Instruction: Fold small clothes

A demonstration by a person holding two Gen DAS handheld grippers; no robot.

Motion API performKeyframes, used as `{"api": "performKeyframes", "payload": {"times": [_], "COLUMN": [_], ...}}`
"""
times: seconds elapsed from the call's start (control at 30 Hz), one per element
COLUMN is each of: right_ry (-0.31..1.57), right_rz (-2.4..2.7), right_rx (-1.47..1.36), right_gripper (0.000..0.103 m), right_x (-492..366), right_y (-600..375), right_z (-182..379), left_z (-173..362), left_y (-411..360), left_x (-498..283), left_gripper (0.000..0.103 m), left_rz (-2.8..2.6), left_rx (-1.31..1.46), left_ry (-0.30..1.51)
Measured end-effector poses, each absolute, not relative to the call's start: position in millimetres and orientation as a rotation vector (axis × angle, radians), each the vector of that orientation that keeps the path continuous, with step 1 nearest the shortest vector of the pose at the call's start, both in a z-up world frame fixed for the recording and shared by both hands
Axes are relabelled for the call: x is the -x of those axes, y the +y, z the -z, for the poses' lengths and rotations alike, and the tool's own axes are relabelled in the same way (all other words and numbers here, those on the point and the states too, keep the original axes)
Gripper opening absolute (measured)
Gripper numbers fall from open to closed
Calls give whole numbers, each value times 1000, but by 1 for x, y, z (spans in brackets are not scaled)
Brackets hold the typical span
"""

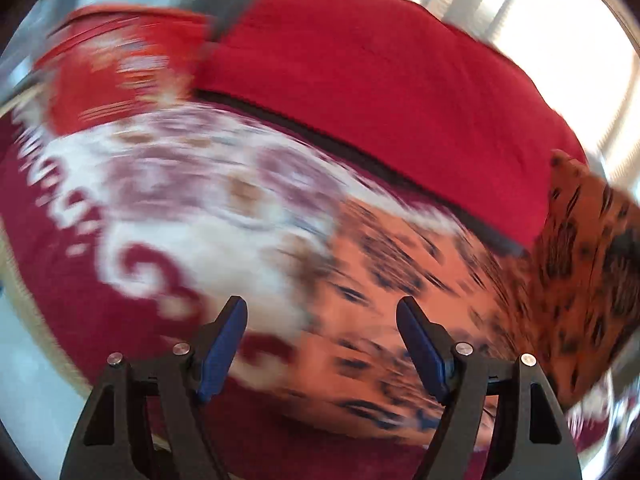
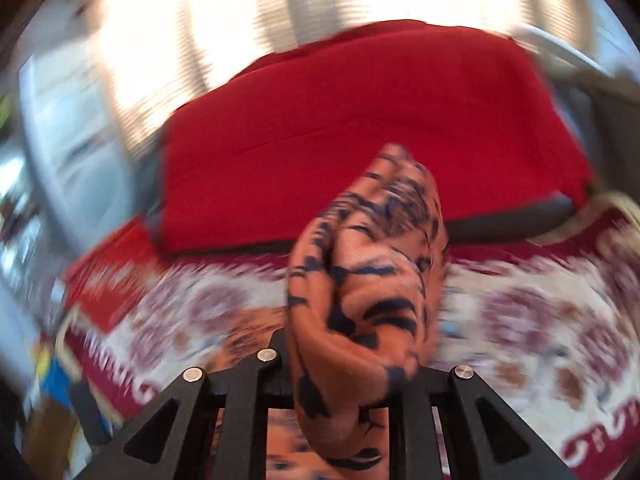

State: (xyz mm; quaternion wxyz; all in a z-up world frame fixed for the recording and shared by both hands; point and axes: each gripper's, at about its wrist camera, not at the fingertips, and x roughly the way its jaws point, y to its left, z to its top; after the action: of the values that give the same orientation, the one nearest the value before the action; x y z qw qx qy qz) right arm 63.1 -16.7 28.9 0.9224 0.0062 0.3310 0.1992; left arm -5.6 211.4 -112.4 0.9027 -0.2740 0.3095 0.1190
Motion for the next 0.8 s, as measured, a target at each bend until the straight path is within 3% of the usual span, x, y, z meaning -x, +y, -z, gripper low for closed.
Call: {"api": "performKeyframes", "payload": {"times": [0.2, 0.47, 0.67, 0.8], "right_ry": [1030, 844, 1025, 988], "right_rz": [-484, -533, -503, -533], "right_rx": [98, -40, 57, -33], "right_gripper": [19, 18, 25, 27], "right_x": [-80, -81, -85, -80], "right_y": [53, 57, 101, 82], "right_z": [104, 20, 97, 86], "left_z": [133, 133, 137, 137], "left_y": [255, 250, 256, 258], "left_x": [19, 22, 25, 27], "left_gripper": [77, 77, 77, 77], "left_rz": [-249, -200, -208, -214], "left_rx": [773, 757, 789, 795], "left_ry": [605, 599, 604, 595]}}
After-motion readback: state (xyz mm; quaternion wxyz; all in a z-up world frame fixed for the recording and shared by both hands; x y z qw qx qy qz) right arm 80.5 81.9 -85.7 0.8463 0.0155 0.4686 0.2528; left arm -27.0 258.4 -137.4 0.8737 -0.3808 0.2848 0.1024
